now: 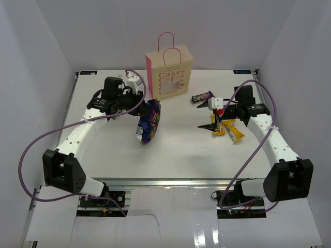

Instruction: Place the snacks into the paper bag

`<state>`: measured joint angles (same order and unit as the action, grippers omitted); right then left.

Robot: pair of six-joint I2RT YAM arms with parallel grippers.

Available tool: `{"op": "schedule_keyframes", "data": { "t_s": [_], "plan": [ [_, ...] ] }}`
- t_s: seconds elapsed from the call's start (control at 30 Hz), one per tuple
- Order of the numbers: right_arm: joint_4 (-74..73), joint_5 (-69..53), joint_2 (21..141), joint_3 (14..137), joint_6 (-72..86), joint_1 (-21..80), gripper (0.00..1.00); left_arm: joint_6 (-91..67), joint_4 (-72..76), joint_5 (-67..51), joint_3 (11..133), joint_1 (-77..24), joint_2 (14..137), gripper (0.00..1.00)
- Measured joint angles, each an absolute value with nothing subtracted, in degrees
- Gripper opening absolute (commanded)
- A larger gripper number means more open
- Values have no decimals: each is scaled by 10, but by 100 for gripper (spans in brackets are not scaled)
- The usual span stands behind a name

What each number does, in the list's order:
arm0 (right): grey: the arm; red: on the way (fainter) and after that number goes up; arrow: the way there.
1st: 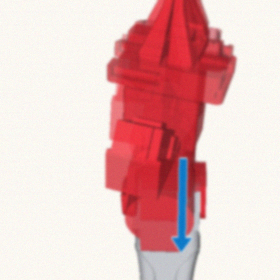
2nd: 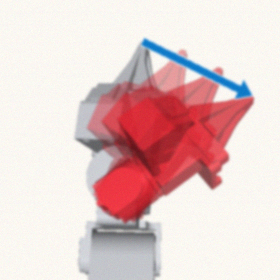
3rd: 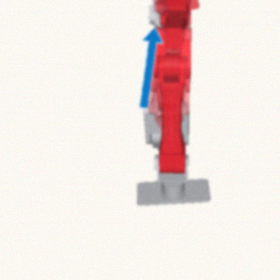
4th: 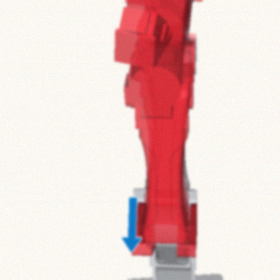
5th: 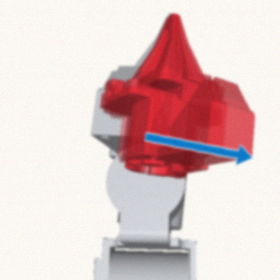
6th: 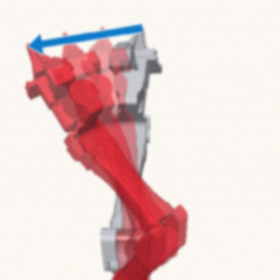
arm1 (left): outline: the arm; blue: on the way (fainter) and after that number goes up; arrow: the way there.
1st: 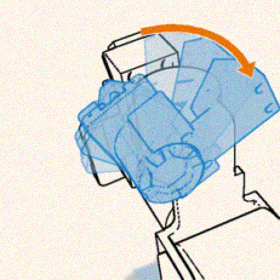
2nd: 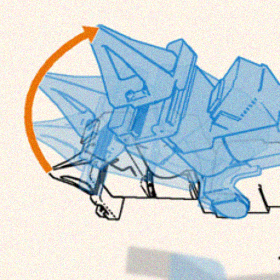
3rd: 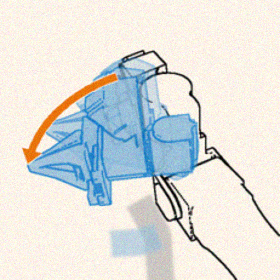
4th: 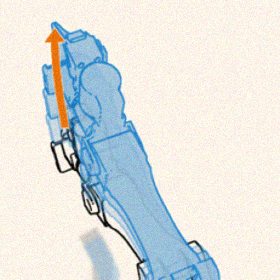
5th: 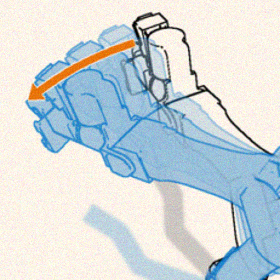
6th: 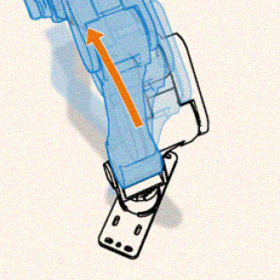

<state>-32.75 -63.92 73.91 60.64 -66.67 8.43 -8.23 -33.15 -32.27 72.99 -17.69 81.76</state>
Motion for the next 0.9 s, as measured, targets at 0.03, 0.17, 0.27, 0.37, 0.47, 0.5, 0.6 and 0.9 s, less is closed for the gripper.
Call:
{"op": "schedule_keyframes", "data": {
  "t_s": [0.03, 0.17, 0.27, 0.37, 0.47, 0.5, 0.6, 0.9],
  "plan": [
    [-339, -648, 747, 629, -708, 97, 90, -76, -325, -345, 728, -178, 815, 0],
    [-378, -660, 817, 748, -801, 151, 90, -60, -310, -408, 706, -189, 786, 0],
    [-392, -654, 890, 852, -835, 205, 90, -54, -310, -435, 692, -209, 758, 0],
    [-395, -638, 935, 900, -840, 256, 90, -53, -310, -448, 682, -229, 739, 0],
    [-410, -620, 961, 913, -840, 293, 90, -54, -309, -454, 672, -246, 727, 0],
    [-420, -614, 968, 918, -841, 303, 90, -54, -311, -454, 668, -250, 724, 0],
    [-452, -601, 983, 931, -844, 322, 91, -54, -321, -453, 659, -253, 715, 0],
    [-569, -588, 983, 931, -872, 357, 100, -53, -318, -449, 655, -253, 689, 0]
  ]
}}
